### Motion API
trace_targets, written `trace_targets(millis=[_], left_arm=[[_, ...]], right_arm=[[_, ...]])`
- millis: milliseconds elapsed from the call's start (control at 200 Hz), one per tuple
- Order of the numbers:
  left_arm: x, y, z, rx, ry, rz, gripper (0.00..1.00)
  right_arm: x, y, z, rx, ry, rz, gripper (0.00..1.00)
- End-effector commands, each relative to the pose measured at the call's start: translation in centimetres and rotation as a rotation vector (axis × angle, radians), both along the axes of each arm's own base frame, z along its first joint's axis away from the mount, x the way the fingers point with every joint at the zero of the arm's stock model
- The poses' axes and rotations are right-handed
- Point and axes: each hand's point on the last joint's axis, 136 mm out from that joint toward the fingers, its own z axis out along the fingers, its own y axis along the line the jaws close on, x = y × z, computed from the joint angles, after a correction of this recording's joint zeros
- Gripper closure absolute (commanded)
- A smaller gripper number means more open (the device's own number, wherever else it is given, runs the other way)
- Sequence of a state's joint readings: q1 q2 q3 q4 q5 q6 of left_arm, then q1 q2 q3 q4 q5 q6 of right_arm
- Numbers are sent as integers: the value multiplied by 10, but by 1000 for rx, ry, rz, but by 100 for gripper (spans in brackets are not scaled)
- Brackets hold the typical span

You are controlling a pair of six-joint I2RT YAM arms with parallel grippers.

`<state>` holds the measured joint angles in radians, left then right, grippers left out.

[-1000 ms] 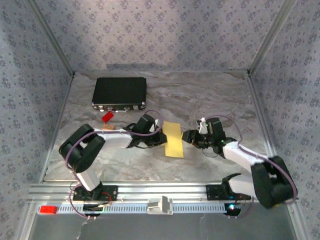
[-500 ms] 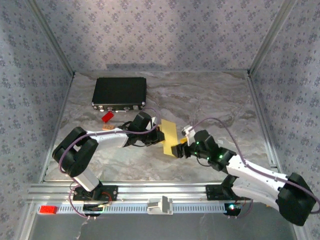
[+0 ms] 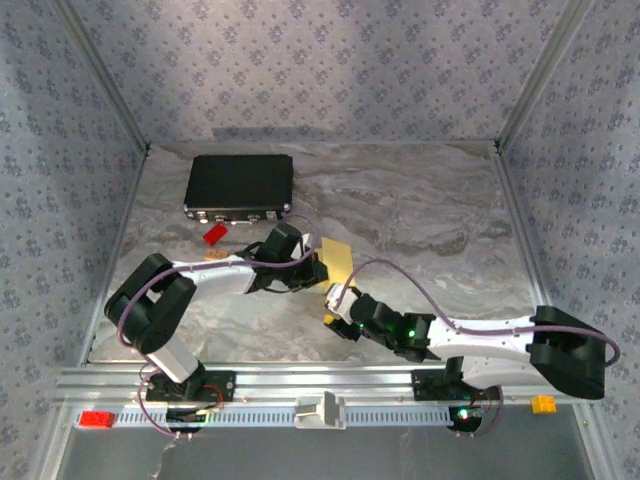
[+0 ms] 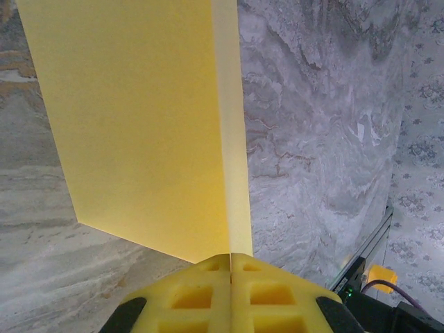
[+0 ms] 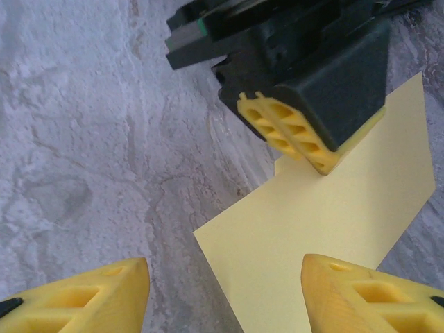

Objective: Fold a paper plane with a square sheet of paper (pick it up from the middle)
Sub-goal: Third fold the triangle at the center of the table.

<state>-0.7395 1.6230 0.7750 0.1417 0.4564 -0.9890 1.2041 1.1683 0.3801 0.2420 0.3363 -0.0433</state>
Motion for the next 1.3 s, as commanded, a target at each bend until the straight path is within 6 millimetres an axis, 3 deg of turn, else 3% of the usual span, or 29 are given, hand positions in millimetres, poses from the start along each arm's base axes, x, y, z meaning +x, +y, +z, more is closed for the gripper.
trace_targets(millis=[0, 200, 315, 730, 1134, 1294], left_arm=[[0, 2, 4, -12, -10, -3, 95], [0, 2, 3, -13, -8, -2, 96], [1, 1, 3, -13, -6, -2, 96], [1, -1, 0, -14, 0, -5, 95], [0, 0, -1, -12, 1, -4, 95], [1, 0, 1, -12, -6, -3, 95]], right_arm=[[11, 5, 4, -51, -107, -34, 39], [20, 8, -6, -125, -179, -87, 42], [22, 10, -5, -126, -214, -105, 51], [18, -4, -8, -108, -186, -129, 72], [17, -4, -6, -89, -165, -124, 85], [17, -4, -6, -93, -158, -122, 97]])
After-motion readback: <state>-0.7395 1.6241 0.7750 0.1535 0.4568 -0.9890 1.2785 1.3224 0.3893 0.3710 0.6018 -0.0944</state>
